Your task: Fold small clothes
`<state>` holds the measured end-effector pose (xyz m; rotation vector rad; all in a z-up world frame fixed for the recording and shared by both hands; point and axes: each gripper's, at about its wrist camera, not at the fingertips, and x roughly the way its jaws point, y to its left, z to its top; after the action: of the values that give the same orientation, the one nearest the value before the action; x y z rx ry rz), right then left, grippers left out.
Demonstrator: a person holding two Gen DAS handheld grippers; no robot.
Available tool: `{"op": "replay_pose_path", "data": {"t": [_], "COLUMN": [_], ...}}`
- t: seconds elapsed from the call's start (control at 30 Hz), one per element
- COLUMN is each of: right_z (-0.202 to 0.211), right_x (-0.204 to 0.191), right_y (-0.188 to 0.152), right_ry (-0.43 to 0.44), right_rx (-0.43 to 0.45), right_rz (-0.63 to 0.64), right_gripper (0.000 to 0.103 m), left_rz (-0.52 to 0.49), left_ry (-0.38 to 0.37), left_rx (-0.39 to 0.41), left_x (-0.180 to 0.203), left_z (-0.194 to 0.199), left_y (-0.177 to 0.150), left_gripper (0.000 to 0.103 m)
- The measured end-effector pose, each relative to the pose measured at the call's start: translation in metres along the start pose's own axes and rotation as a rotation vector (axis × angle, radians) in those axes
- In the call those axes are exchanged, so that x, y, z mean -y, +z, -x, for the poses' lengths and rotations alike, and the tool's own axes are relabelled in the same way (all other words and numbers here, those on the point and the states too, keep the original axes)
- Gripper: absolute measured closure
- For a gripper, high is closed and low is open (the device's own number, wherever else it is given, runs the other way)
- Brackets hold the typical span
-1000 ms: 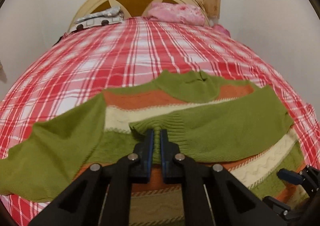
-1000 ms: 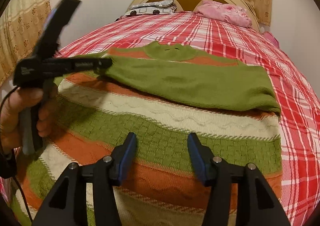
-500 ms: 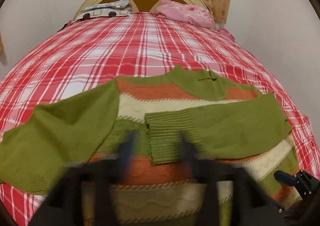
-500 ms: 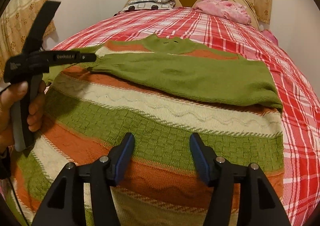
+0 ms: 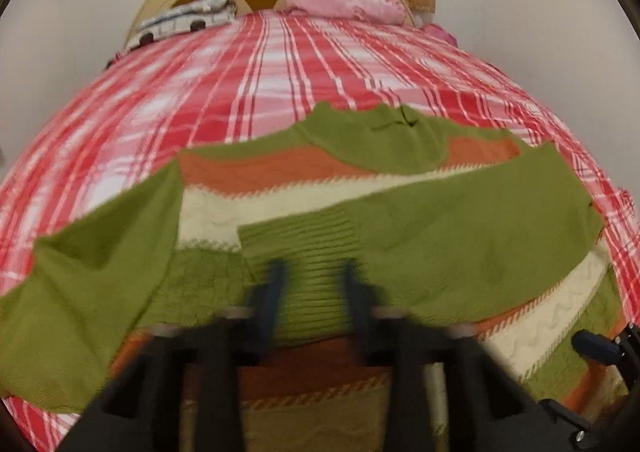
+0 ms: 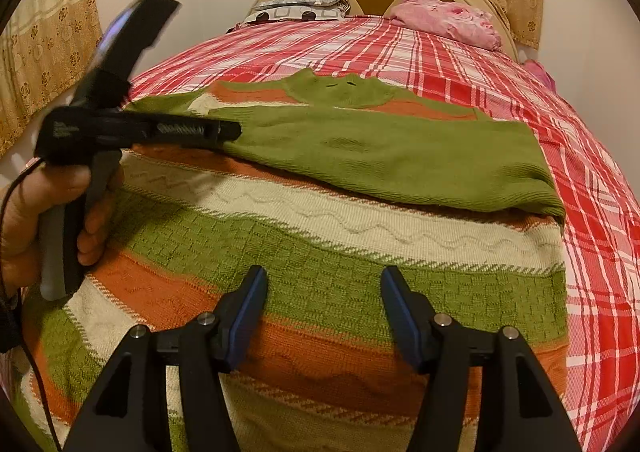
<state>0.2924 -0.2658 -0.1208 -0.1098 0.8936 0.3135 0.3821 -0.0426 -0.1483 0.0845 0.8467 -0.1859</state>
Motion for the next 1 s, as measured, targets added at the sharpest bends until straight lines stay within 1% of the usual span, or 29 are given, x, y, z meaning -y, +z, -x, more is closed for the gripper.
{"op": "replay_pose_path", "data": {"t": [0.07, 0.17, 0.23, 0.3, 0.33, 0.4, 0.43, 0.47, 0.5, 0.53, 0.57, 0.6, 0.63, 0.73, 0.8, 0.87, 0.9, 0.97, 1.0], "right_z": [0.000, 0.000, 0.000, 0.000, -0.001, -0.001, -0.001, -0.001, -0.001, -0.001, -0.001, -0.001, -0.001, -0.001, -0.001, -0.001, -0.001, -0.001, -0.001], "right_x": [0.000, 0.001, 0.001, 0.001, 0.001, 0.000, -0.001, -0.001, -0.002, -0.002, -0.002, -0.002, -0.002, -0.002, -0.002, -0.002, -0.003, -0.002, -0.003], "right_y": [0.000, 0.000, 0.000, 0.000, 0.000, 0.000, 0.000, 0.000, 0.000, -0.001, 0.000, 0.000, 0.000, 0.000, -0.001, -0.001, -0.001, -0.001, -0.001], "right_ry": [0.003, 0.004, 0.003, 0.001, -0.001, -0.004, -0.006, -0.008, -0.011, -0.013, -0.013, -0.013, -0.012, -0.013, -0.013, -0.014, -0.014, -0.013, -0.013], "right_rx": [0.001, 0.002, 0.003, 0.003, 0.003, 0.003, 0.002, 0.003, 0.003, 0.004, 0.004, 0.004, 0.003, 0.004, 0.004, 0.005, 0.005, 0.004, 0.004], "right_rz": [-0.002, -0.004, -0.004, -0.002, -0.001, 0.000, 0.001, 0.002, 0.004, 0.005, 0.005, 0.004, 0.005, 0.005, 0.006, 0.006, 0.006, 0.006, 0.005], "right_gripper": [0.042, 0.042, 0.042, 0.042, 0.042, 0.042, 0.042, 0.042, 0.042, 0.042, 0.042, 0.041, 0.041, 0.041, 0.041, 0.041, 0.041, 0.041, 0.041], "left_rz": [0.005, 0.038, 0.063, 0.066, 0.069, 0.076, 0.080, 0.078, 0.073, 0.065, 0.058, 0.048, 0.038, 0.021, 0.019, 0.016, 0.008, -0.001, -0.022], "left_ry": [0.016, 0.056, 0.045, 0.062, 0.036, 0.028, 0.019, -0.008, -0.021, -0.025, -0.024, -0.013, -0.011, -0.015, -0.019, -0.022, -0.024, -0.048, -0.060], "left_rx": [0.006, 0.051, 0.058, 0.065, 0.058, 0.044, 0.041, 0.038, 0.035, 0.029, 0.036, 0.067, 0.083, 0.053, 0.025, -0.007, -0.033, -0.013, -0.007], "left_x": [-0.003, -0.021, -0.034, -0.042, -0.045, -0.044, -0.042, -0.038, -0.034, -0.028, -0.024, -0.019, -0.016, -0.009, -0.007, -0.003, -0.001, 0.002, 0.005], "left_z": [0.004, 0.019, 0.024, 0.026, 0.026, 0.025, 0.024, 0.024, 0.023, 0.023, 0.024, 0.027, 0.029, 0.017, 0.006, -0.006, -0.013, -0.011, -0.008], "left_y": [0.001, 0.002, 0.002, 0.000, -0.001, -0.004, -0.003, -0.004, -0.003, -0.002, -0.002, -0.002, -0.001, 0.004, 0.007, 0.008, 0.008, 0.007, 0.008], "left_gripper": [0.099, 0.101, 0.101, 0.101, 0.100, 0.099, 0.097, 0.093, 0.075, 0.041, 0.027, 0.014, 0.014, 0.014, 0.016, 0.026, 0.039, 0.070, 0.093]}}
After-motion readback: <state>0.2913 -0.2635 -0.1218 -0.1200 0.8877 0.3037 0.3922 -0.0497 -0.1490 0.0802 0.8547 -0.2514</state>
